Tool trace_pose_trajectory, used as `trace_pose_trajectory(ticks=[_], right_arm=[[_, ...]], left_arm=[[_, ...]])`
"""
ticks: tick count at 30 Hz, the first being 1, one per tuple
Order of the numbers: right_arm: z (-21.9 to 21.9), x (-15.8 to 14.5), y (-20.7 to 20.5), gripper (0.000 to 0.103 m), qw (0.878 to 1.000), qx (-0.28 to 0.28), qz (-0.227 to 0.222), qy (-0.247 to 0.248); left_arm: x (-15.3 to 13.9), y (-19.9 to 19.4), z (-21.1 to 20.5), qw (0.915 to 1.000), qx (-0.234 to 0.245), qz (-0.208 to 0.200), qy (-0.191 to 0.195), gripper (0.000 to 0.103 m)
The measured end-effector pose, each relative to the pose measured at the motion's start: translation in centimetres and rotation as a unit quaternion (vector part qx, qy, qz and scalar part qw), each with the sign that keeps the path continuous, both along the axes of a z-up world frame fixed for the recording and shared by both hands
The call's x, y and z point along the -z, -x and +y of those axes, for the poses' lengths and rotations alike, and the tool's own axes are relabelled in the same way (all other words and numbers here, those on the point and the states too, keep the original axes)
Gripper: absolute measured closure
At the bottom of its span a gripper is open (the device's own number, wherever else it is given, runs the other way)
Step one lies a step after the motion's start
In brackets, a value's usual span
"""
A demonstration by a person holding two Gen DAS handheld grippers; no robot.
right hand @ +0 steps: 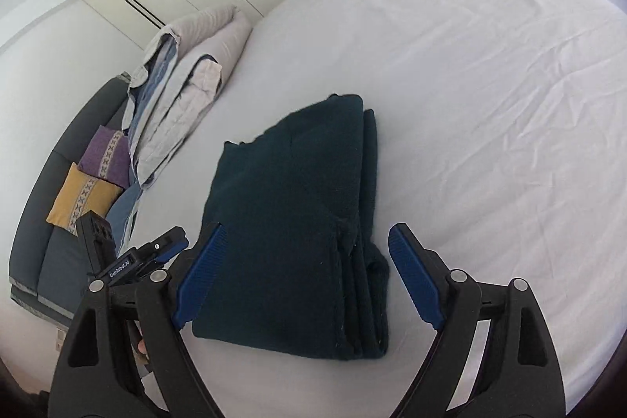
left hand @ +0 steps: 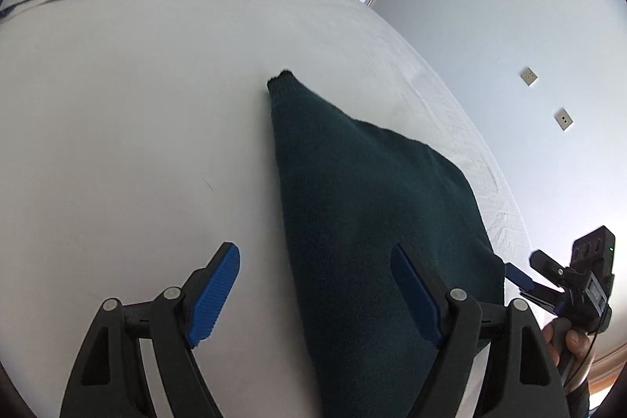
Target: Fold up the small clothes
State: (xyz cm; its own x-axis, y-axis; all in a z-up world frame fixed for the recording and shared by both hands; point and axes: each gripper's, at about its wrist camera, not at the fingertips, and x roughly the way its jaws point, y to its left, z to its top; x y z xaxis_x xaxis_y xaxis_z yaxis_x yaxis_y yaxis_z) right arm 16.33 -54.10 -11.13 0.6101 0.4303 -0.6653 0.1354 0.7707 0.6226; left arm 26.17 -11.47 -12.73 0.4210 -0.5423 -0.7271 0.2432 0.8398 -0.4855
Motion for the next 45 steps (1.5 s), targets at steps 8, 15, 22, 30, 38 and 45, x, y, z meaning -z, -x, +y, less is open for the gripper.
trace_pose_trajectory(ticks=[8,15,22,30,38,45], right_arm=[[1.1,5.1,-8.6,0.047,0.994,-0.021,0.085,-0.065],[2.0,6.3,-10.9,0.071,0.993,-0.037,0.111,-0.034],[8.1,3.4,-11.1,0.078,0.977,-0.068,0.099,0.174],[16.1,-3.0,-9.0,0.082,0.950,-0.091,0.037,0.297],[24.7,-8.9,-3.3,0.082,0.952,-0.121,-0.018,0.280],[32.0,-8.6,1.7,0.082,0.960,-0.162,-0.025,0.227]], left_arm=[[2.6,-1.2,-2.2,0.9977,0.011,0.058,0.033,0.021],[2.7,-2.0,-4.0,0.9971,0.024,0.070,0.018,0.048],[1.0,-1.1,-5.6,0.9974,0.029,0.034,-0.057,0.064],[-3.4,2.5,-4.1,0.9947,0.042,-0.019,-0.092,0.068],[-8.7,10.2,3.4,0.9909,0.038,-0.075,-0.105,0.068],[-8.9,16.0,10.8,0.9907,0.016,-0.072,-0.114,0.068]])
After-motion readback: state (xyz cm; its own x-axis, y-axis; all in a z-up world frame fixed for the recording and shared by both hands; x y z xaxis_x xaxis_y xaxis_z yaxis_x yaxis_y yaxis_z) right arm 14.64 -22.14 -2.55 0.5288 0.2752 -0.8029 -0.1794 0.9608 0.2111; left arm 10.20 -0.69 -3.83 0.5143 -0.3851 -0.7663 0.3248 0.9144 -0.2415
